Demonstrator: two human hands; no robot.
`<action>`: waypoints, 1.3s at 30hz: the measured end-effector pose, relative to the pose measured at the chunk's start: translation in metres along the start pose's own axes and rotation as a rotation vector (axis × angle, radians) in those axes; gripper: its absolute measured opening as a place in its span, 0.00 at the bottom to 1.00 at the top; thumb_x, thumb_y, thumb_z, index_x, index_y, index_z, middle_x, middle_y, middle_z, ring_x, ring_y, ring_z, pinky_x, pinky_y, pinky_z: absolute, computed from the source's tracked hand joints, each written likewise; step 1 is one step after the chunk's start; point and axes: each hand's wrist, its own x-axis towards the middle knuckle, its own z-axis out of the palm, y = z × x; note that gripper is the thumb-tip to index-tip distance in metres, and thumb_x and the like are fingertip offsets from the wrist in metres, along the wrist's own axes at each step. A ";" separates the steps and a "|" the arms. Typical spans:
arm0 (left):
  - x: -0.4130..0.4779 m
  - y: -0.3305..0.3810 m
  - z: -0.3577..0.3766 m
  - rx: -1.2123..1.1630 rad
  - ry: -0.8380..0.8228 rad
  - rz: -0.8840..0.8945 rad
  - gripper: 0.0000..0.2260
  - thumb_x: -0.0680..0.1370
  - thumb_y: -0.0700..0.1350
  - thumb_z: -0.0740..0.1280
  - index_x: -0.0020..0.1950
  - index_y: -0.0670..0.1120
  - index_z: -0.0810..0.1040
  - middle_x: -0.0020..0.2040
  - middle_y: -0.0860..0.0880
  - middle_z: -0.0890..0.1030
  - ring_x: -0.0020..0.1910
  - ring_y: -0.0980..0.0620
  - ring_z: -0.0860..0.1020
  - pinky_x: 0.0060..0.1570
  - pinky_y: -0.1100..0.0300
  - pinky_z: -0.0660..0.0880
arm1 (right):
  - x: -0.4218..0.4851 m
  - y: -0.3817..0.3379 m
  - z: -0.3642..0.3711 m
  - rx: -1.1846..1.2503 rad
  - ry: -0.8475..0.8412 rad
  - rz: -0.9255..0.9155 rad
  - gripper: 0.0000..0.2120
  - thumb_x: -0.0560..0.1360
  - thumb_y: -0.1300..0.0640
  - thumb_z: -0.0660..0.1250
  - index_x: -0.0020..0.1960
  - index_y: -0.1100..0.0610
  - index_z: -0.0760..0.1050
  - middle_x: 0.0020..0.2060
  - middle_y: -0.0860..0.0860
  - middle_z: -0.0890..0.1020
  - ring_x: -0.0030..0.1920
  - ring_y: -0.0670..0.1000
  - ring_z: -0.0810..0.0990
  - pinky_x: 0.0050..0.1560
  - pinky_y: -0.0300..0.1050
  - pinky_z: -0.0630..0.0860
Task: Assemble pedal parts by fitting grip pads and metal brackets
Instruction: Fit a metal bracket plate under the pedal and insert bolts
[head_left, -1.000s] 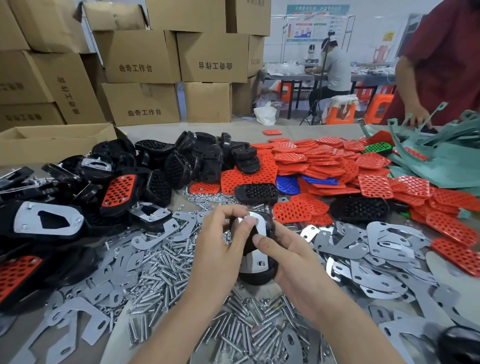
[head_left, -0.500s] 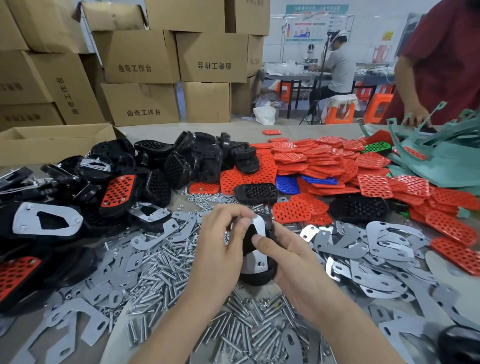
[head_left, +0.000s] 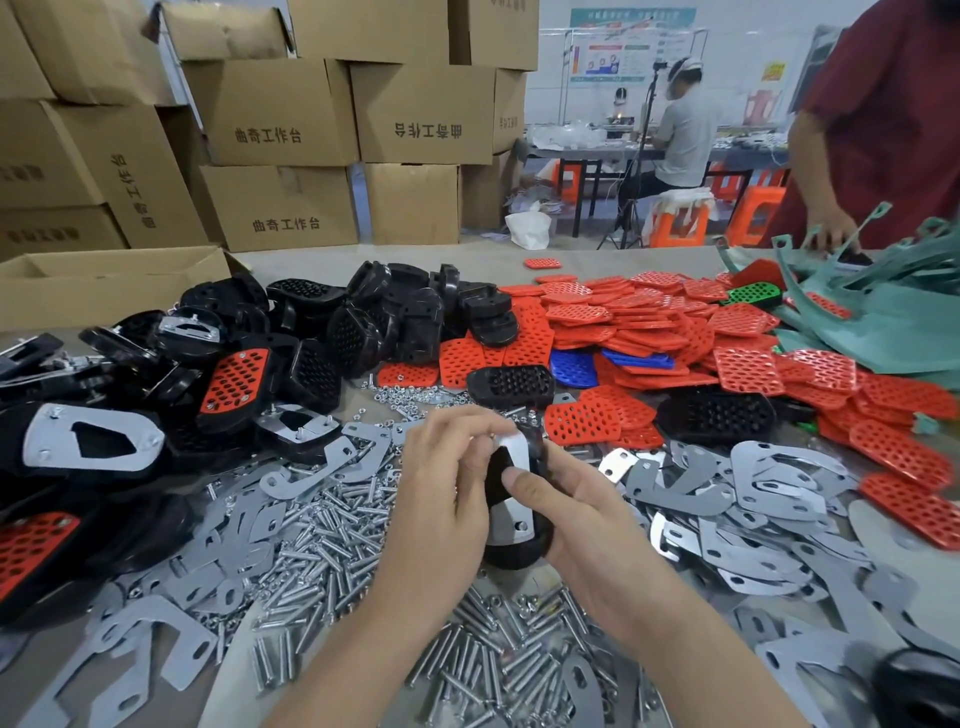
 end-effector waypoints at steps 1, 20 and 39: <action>0.000 0.001 0.000 -0.056 0.004 -0.053 0.07 0.83 0.56 0.60 0.58 0.61 0.75 0.58 0.62 0.77 0.63 0.54 0.75 0.62 0.59 0.72 | 0.000 0.000 0.000 0.011 -0.013 0.000 0.13 0.83 0.64 0.64 0.63 0.54 0.82 0.59 0.62 0.84 0.63 0.63 0.82 0.67 0.64 0.77; 0.004 0.010 -0.009 0.103 0.134 0.010 0.04 0.81 0.57 0.64 0.51 0.58 0.74 0.50 0.62 0.75 0.54 0.58 0.75 0.51 0.70 0.69 | -0.003 -0.003 0.006 -0.258 0.029 -0.281 0.14 0.82 0.57 0.65 0.62 0.42 0.81 0.55 0.49 0.86 0.58 0.50 0.84 0.58 0.44 0.81; 0.004 0.006 -0.011 0.231 0.025 0.034 0.07 0.81 0.56 0.62 0.51 0.55 0.77 0.46 0.59 0.77 0.45 0.61 0.77 0.42 0.66 0.73 | -0.005 0.005 0.001 -0.789 0.164 -0.417 0.23 0.85 0.56 0.62 0.74 0.33 0.66 0.49 0.29 0.78 0.48 0.36 0.78 0.46 0.27 0.70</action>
